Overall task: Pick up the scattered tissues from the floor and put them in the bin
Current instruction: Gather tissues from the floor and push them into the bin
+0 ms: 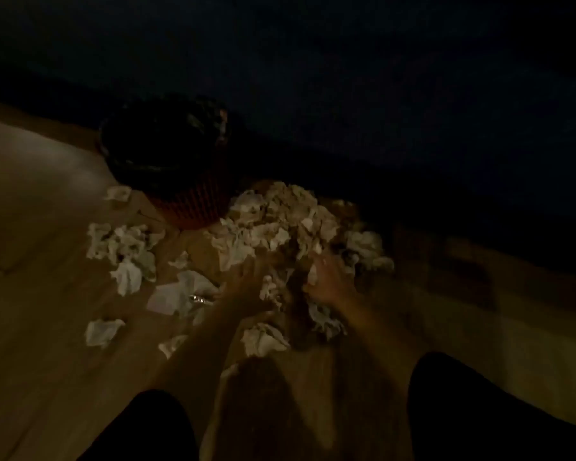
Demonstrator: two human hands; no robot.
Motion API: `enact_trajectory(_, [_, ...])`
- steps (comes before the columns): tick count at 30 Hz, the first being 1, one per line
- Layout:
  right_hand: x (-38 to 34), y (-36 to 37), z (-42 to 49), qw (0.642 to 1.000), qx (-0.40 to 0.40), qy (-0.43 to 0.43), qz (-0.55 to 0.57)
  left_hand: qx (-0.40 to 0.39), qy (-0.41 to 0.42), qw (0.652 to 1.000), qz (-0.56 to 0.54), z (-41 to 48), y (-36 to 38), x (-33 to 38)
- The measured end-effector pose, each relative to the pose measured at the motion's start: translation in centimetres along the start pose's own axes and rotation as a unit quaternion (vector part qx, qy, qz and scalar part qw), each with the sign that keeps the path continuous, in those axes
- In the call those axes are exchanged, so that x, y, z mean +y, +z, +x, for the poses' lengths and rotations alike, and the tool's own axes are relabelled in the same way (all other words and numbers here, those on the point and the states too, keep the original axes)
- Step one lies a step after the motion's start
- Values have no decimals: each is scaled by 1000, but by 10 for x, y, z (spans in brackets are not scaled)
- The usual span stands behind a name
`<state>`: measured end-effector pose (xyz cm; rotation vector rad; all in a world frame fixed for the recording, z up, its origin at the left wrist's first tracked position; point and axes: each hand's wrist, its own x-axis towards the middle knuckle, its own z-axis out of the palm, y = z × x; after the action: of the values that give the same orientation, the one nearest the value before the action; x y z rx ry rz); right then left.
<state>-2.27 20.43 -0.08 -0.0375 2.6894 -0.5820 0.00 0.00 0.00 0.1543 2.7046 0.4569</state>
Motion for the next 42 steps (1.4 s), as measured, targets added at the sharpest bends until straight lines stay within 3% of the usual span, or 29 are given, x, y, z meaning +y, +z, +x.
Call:
enact_trajectory(4, [63, 70, 30, 997, -48, 12, -62, -147, 28, 986, 73, 25, 84, -15])
enact_trajectory(6, [85, 101, 39, 995, -40, 7, -93, -162, 47, 980, 108, 27, 113, -16])
enact_trajectory(8, [93, 120, 40, 994, 7, 0, -107, -123, 64, 981, 138, 27, 129, -21])
enact_trajectory(11, [92, 134, 30, 986, 98, -17, -137, -83, 48, 992, 79, 18, 134, -28])
enact_trajectory(15, [87, 148, 17, 983, 114, -45, -133, -79, 14, 993, 81, -4, 142, -21])
enact_trajectory(17, [84, 149, 21, 983, 131, -53, -116, -32, 24, 996, 80, -6, 141, -21])
enact_trajectory(21, [59, 128, 40, 978, 173, -102, -52, 84, -42, 995, -21, 0, 125, -41])
enact_trajectory(25, [2, 99, 59, 969, 176, -163, 52, 194, -70, 977, -44, -9, 82, -69])
enact_trajectory(29, [-47, 99, 75, 968, 111, -216, 65, 258, -152, 952, -60, -29, 70, -102])
enact_trajectory(35, [-47, 165, 93, 968, -44, -242, -44, 161, -227, 961, -1, -63, 117, -116])
enact_trajectory(39, [-45, 187, 80, 965, 20, -225, -133, 111, -291, 950, -1, -70, 147, -118])
enact_trajectory(42, [-47, 190, 66, 961, 50, -229, -149, 93, -286, 954, -16, -73, 158, -117])
